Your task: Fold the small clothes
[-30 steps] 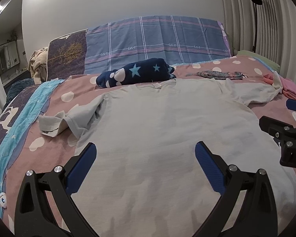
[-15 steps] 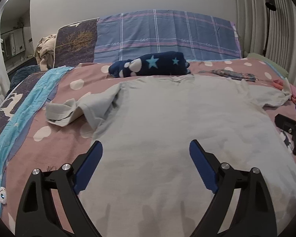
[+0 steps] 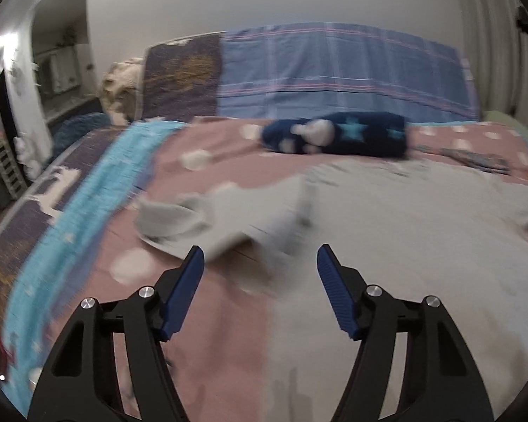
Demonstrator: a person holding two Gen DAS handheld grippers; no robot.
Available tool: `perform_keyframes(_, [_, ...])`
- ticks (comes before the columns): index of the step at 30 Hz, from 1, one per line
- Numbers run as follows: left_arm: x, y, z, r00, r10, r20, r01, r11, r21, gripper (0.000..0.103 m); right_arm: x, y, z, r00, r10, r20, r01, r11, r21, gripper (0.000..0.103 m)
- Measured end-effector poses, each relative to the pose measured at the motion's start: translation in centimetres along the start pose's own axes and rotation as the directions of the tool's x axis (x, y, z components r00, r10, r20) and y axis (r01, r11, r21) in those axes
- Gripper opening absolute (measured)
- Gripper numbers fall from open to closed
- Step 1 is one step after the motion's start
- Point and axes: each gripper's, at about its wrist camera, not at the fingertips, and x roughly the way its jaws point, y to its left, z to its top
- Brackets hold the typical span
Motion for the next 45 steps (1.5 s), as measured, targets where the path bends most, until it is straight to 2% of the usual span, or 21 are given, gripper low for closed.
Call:
perform_keyframes(5, [7.8,5.0,3.4,0.991,0.078,-0.113,-0.083,0.996,-0.043,0.057,1.3,-0.3,-0.1,0.999,-0.019,-0.034,0.020,1.000,0.006,0.094])
perform_keyframes(8, [12.7,5.9,4.4,0.977,0.044,-0.210,-0.053,0.998,-0.034,0.056,2.5,-0.7,-0.1,0.997,-0.029,-0.066,0.030,0.999,0.023,0.095])
perform_keyframes(12, [18.4,5.7,4.9,0.943,0.020,-0.331,-0.035,0.999,-0.041,0.056,4.0,-1.3,-0.1,0.994,-0.029,-0.106,0.034,0.998,0.045,0.095])
perform_keyframes(13, [19.3,5.6,4.9,0.937,0.034,-0.347,-0.049,0.998,-0.035,0.056,4.2,-1.5,-0.1,0.993,-0.030,-0.111,0.035,0.998,0.047,0.095])
perform_keyframes(16, [22.2,6.2,4.6,0.900,0.110,-0.421,-0.135,0.991,-0.028,0.055,4.9,-1.9,-0.1,0.992,-0.039,-0.116,0.046,0.998,0.053,0.095])
perform_keyframes(17, [22.9,6.7,4.4,0.891,0.109,-0.440,-0.142,0.989,-0.041,0.042,5.1,-2.1,-0.2,0.992,-0.040,-0.120,0.047,0.997,0.057,0.095])
perform_keyframes(18, [23.1,7.0,4.3,0.891,0.078,-0.446,-0.117,0.991,-0.061,0.019,5.4,-2.3,-0.2,0.991,-0.040,-0.126,0.048,0.997,0.063,0.095])
perform_keyframes(19, [23.3,7.4,4.3,0.893,0.034,-0.449,-0.085,0.992,-0.094,0.007,5.7,-2.5,-0.3,0.991,-0.040,-0.131,0.049,0.997,0.066,0.095])
perform_keyframes(21, [22.9,7.9,4.7,0.891,0.016,-0.453,-0.080,0.989,-0.123,0.002,6.0,-2.7,-0.3,0.990,-0.038,-0.139,0.049,0.996,0.072,0.095])
perform_keyframes(23, [21.4,8.0,5.7,0.904,-0.026,-0.427,-0.041,0.988,-0.147,0.002,6.3,-2.7,-0.3,0.990,-0.027,-0.141,0.038,0.996,0.075,0.095])
perform_keyframes(26, [17.6,6.7,8.5,0.917,-0.147,-0.372,0.084,0.980,-0.180,0.002,6.4,-2.4,0.0,0.992,-0.019,-0.128,0.026,0.998,0.050,0.095])
perform_keyframes(28, [15.5,4.8,10.4,0.913,-0.213,-0.349,0.164,0.973,-0.165,0.002,6.4,-2.1,0.4,0.994,-0.014,-0.113,0.018,0.999,0.038,0.095])
perform_keyframes(29, [13.3,2.9,11.9,0.906,-0.270,-0.326,0.234,0.961,-0.146,0.002,6.3,-2.0,0.6,0.994,-0.005,-0.105,0.010,0.999,0.039,0.095])
perform_keyframes(32, [8.6,-2.7,14.7,0.869,-0.408,-0.279,0.401,0.912,-0.086,0.002,6.0,-1.9,1.1,0.997,0.020,-0.081,-0.017,0.999,0.043,0.095])
perform_keyframes(35, [5.4,-8.4,16.3,0.829,-0.504,-0.242,0.516,0.857,-0.017,0.002,5.9,-1.8,1.6,0.997,0.051,-0.063,-0.049,0.998,0.041,0.095])
perform_keyframes(37, [4.4,-12.5,17.0,0.774,-0.584,-0.244,0.603,0.798,0.000,0.002,5.9,-2.0,1.8,0.995,0.068,-0.069,-0.065,0.997,0.045,0.095])
perform_keyframes(39, [4.2,-16.2,16.9,0.734,-0.634,-0.243,0.658,0.753,0.022,0.005,5.9,-2.4,2.0,0.993,0.089,-0.073,-0.085,0.995,0.058,0.095])
perform_keyframes(40, [4.3,-17.4,16.8,0.730,-0.638,-0.244,0.665,0.746,0.039,0.008,5.9,-2.8,2.0,0.992,0.104,-0.076,-0.099,0.993,0.066,0.095])
perform_keyframes(42, [4.6,-19.1,15.9,0.735,-0.626,-0.260,0.662,0.746,0.075,0.032,6.0,-3.5,2.0,0.990,0.118,-0.082,-0.112,0.991,0.078,0.095])
perform_keyframes(44, [4.8,-19.1,14.9,0.755,-0.606,-0.250,0.642,0.760,0.095,0.034,6.1,-4.0,1.8,0.987,0.139,-0.084,-0.132,0.988,0.082,0.095])
perform_keyframes(45, [4.6,-18.2,14.2,0.777,-0.584,-0.234,0.618,0.779,0.105,0.038,6.2,-4.2,1.8,0.984,0.153,-0.088,-0.146,0.986,0.083,0.095])
